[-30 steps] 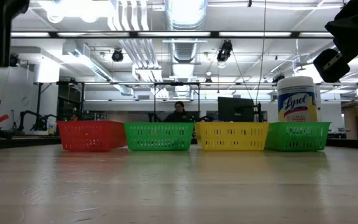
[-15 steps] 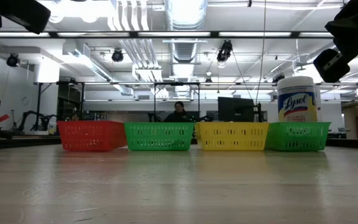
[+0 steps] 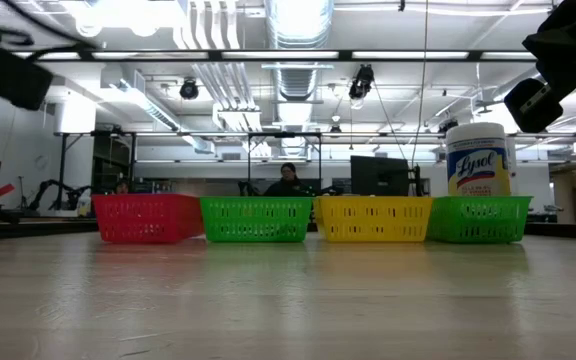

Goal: Pick & Place First Aid Supplies
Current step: Put the blue bandage into the left green bin

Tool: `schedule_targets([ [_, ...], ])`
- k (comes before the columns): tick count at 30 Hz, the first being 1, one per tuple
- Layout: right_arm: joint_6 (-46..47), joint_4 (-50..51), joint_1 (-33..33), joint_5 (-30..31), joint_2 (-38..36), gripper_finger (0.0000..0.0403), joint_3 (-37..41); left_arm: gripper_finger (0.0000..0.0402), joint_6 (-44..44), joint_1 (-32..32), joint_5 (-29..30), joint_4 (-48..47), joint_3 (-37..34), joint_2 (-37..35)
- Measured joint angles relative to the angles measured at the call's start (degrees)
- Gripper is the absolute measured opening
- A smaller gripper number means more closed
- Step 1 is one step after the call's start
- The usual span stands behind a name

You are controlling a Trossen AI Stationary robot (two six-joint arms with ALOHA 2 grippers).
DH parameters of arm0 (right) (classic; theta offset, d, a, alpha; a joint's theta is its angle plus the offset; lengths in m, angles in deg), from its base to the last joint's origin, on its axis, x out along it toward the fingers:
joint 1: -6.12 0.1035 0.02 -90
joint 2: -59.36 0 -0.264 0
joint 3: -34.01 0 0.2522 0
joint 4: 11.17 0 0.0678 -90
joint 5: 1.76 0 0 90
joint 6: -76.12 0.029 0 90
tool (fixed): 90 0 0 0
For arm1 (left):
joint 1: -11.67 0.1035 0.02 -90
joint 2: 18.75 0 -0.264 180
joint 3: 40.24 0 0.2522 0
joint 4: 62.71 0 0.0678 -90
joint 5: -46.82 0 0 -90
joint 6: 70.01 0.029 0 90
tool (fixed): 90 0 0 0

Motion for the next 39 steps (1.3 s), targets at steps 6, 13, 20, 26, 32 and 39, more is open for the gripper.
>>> schedule_targets([
  [6, 0.0, 0.0, 0.0, 0.0, 0.0, 0.0008, 0.0, 0.0159, -1.6, 0.0, -1.3, 0.5, -4.4, -0.7],
  [13, -0.2, 0.0, 0.0, 0.0, 0.0, 0.0008, 0.0, 0.0159, -2.8, 0.0, -2.4, 4.2, -5.8, 1.3],
  [20, -0.2, 0.0, 0.0, 0.0, 0.0, 0.0008, 0.0, 0.0158, -2.7, 0.0, -2.9, 4.9, -5.6, 7.0],
  [26, -0.1, 0.0, 0.0, 0.0, 0.0, 0.0008, 0.0, 0.0158, -3.3, 0.0, -3.9, 4.9, -5.6, 12.5],
  [32, 0.0, 0.0, 0.0, 0.0, 0.0, 0.0008, 0.0, 0.0158, -3.3, 0.0, -4.7, 4.9, -5.6, 14.3],
  [39, 0.0, 0.0, 0.0, 0.0, 0.0, 0.0008, 0.0, 0.0128, -7.4, -0.1, -6.1, 0.5, -5.7, 13.2],
])
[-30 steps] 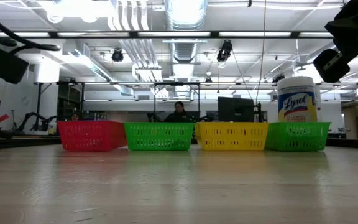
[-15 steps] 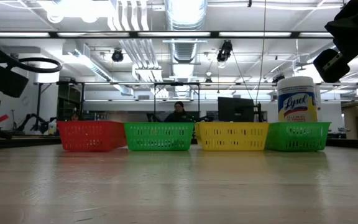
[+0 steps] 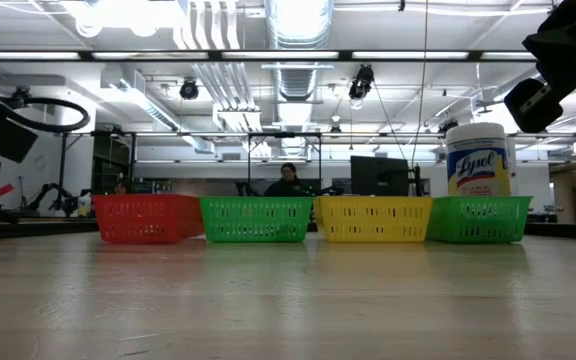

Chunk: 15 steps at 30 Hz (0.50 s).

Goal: Pick & Place First Aid Supplies
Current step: Put the blue bandage into the left green bin

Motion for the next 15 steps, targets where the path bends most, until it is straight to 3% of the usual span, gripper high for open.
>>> schedule_targets([
  [7, -0.1, 0.0, 0.0, 0.0, 0.0, 0.0008, 0.0, 0.0089, -1.3, 0.0, 2.5, -2.6, 0.4, -3.8],
  [15, -0.2, 0.0, 0.0, 0.0, 0.1, 0.0008, 0.0, 0.0083, -1.0, 0.0, 7.7, -3.9, 2.0, -9.0],
])
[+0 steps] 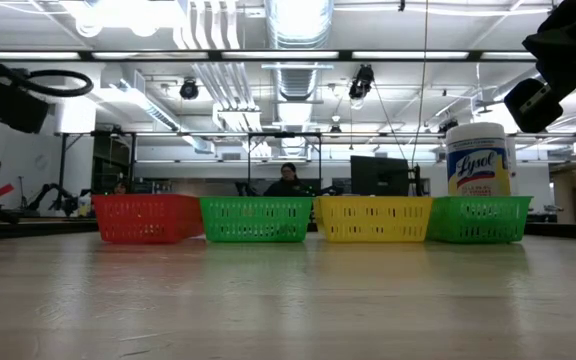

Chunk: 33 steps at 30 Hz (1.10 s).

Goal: Pick & Place First Aid Supplies
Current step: Put the blue bandage into the left green bin

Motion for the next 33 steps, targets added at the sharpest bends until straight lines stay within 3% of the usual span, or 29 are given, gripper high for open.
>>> schedule_targets([
  [33, 0.2, 0.0, 0.0, 0.0, 0.0, 0.0008, 0.0, 0.0083, 1.6, 0.1, -2.6, 4.4, -3.4, 0.5],
])
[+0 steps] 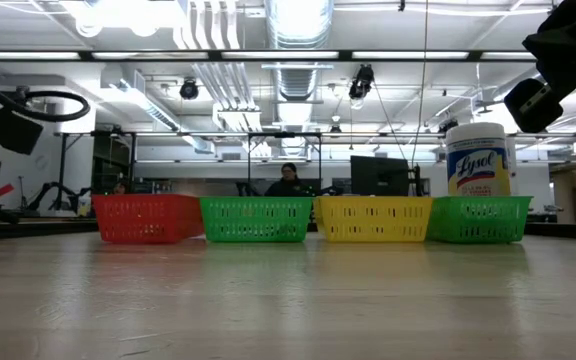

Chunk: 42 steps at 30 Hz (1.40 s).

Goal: Pick & Place First Aid Supplies
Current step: Put the blue bandage into the left green bin

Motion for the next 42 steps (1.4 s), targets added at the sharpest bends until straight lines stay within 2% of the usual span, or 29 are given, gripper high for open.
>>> schedule_targets([
  [12, 0.0, 0.0, 0.0, 0.0, 0.0, 0.0008, 0.0, 0.0079, -0.3, -0.1, -0.3, 3.9, -3.1, 0.2],
  [21, 0.0, 0.0, 0.0, 0.0, 0.0, 0.0008, 0.0, 0.0006, -0.2, 0.0, -0.3, 5.0, -3.2, 0.2],
  [33, 0.0, 0.0, 0.0, 0.0, 0.0, 0.0008, 0.0, 0.0000, -0.5, -0.1, 1.2, 2.1, -1.6, -0.3],
  [42, 0.0, 0.0, 0.0, 0.0, 0.0, 0.0008, 0.0, 0.0000, 1.5, 0.0, 9.8, -3.3, 3.4, -3.5],
])
